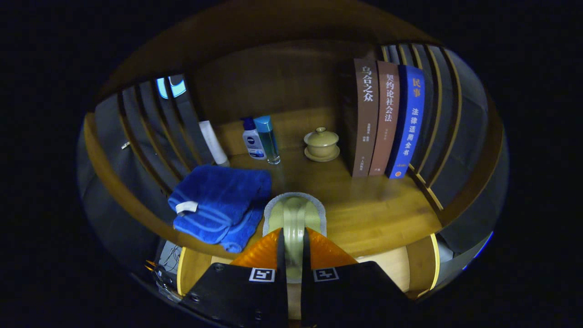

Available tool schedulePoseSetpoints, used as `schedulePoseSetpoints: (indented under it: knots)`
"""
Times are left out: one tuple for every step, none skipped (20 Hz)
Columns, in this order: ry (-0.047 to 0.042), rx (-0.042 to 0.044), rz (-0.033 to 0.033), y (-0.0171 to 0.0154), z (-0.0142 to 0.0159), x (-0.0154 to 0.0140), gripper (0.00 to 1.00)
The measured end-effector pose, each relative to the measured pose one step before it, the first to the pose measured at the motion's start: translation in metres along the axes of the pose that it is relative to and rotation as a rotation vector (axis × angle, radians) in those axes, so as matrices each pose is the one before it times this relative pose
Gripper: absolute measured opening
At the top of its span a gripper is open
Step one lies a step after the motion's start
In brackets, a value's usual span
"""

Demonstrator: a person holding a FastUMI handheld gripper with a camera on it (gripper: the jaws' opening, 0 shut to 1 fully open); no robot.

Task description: Pull open the drawer, take out the items inside it, and place them on the countertop above the cabinet.

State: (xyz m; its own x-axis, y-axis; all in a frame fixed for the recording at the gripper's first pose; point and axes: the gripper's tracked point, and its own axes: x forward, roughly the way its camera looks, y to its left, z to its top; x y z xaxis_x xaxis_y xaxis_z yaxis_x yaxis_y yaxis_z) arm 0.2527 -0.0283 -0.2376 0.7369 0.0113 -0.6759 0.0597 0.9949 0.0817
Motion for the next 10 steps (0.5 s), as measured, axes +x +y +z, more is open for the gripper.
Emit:
schedulePoseSetpoints:
  knots:
    - [0.00518, -0.00634, -0.00585, -0.00026, 0.00525, 0.01021, 0.16]
    - [0.00761, -0.01062, -0.01087, -0.00109, 0.00389, 0.01010, 0.16]
    - [0.01166, -0.01033, -0.01506, -0.00180, 0.00149, 0.01043, 0.16]
    - [0.01638, -0.00341, -0.01159, -0.00089, -0.00058, 0.01050, 0.16]
    - [0.01204, 0.00629, -0.00033, 0.00089, 0.00047, 0.00729, 0.16]
    - [0.00748, 0.00880, 0.00059, 0.00133, -0.00092, 0.00797, 0.16]
    - [-0.00071, 0.00334, -0.00283, -0.00027, 0.00323, 0.00397, 0.16]
    - [-0.00304, 0.00329, -0.00172, -0.00051, 0.00050, 0.00372, 0.17]
    - [-0.00573, 0.00087, -0.00201, 0.00017, 0.00335, 0.00443, 0.20]
    - [0.00037, 0.00236, -0.00051, -0.00073, 0.00216, -0.00028, 0.30]
